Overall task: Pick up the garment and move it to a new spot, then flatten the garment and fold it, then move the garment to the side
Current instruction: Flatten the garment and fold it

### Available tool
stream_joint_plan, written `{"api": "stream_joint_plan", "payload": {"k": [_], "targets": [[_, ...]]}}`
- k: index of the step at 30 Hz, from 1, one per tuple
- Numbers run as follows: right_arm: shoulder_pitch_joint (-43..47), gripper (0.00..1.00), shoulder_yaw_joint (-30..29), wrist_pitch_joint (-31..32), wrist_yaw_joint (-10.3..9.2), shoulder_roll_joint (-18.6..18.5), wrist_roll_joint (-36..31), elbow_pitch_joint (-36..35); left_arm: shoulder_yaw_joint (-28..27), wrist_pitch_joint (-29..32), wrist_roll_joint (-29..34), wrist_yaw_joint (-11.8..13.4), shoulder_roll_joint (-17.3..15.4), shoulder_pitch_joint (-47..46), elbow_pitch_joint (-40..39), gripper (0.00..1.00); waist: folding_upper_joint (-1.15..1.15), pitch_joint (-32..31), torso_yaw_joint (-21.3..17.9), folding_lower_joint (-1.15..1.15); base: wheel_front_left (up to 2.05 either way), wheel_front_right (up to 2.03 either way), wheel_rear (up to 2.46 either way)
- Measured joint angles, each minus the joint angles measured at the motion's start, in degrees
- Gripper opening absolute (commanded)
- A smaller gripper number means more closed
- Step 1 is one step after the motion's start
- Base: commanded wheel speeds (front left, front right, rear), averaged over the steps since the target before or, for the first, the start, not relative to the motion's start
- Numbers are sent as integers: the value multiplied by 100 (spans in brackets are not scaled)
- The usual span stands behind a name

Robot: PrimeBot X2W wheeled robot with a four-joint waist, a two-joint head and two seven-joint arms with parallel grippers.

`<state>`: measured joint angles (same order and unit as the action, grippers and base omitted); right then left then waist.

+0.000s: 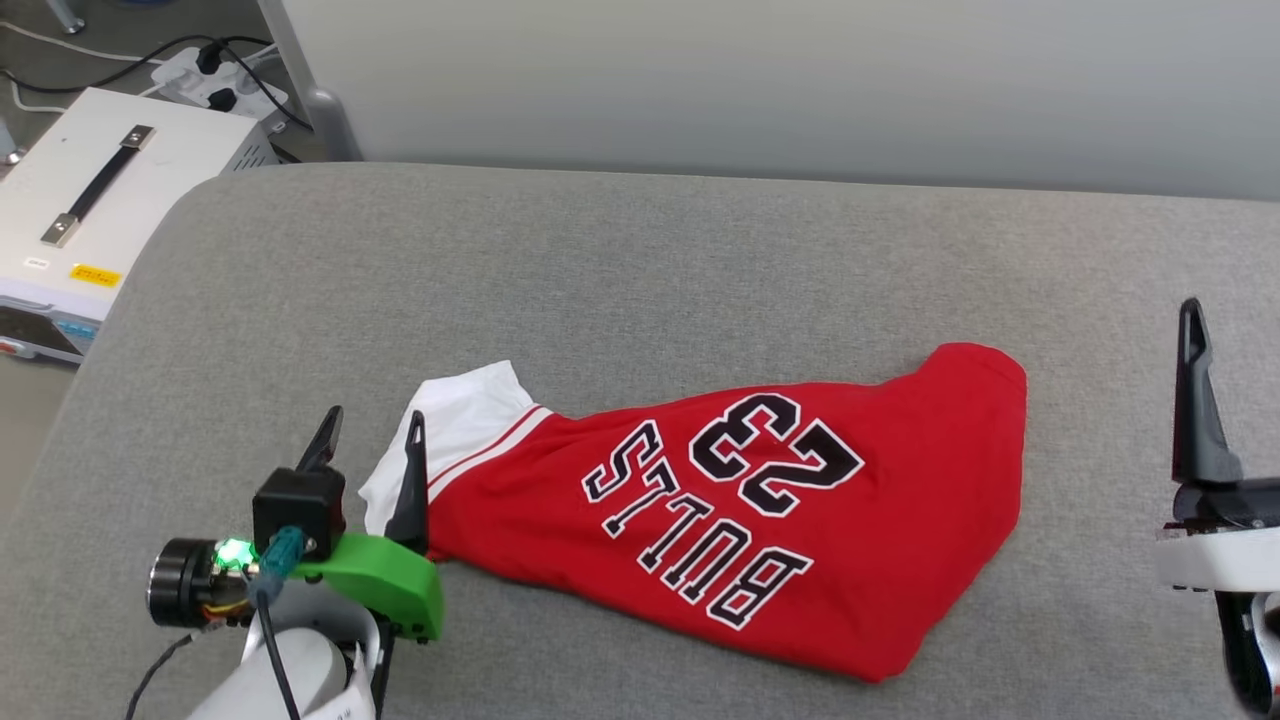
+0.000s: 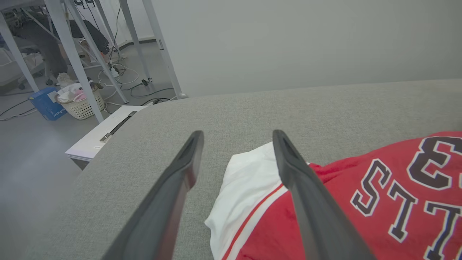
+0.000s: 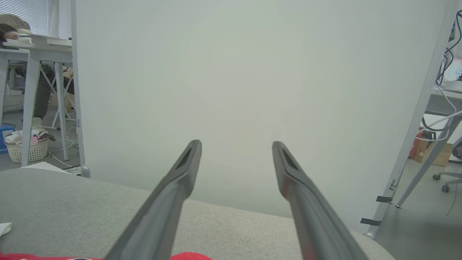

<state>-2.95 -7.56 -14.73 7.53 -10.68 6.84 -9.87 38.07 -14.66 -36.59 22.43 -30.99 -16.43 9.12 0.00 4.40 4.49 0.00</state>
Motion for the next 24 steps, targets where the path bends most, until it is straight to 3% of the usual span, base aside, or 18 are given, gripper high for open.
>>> {"api": "stream_joint_plan", "payload": {"k": [6,9,14,19,24], "targets": [[-434,100,861,168,1,-1217,566,783,-783,0,879,-159,416,636,-538,100,0,13,71,0,0,0,0],[-772,100,1343,916,1,-1782,1155,1048,-1082,0,1216,-405,616,794,-711,100,0,60,90,0,0,0,0],[-1116,100,2315,2840,1,-2594,2274,1386,-1505,0,1694,-816,935,954,-826,100,0,185,126,0,0,0,0],[-1373,100,2936,4361,1,-2855,3144,1684,-1881,-1,2058,-1054,1283,1034,-805,100,0,371,175,0,0,0,0],[-1699,100,3210,4866,1,-2788,3488,2060,-2170,-1,2331,-1288,1597,1045,-782,100,0,579,247,0,0,0,0]]}}
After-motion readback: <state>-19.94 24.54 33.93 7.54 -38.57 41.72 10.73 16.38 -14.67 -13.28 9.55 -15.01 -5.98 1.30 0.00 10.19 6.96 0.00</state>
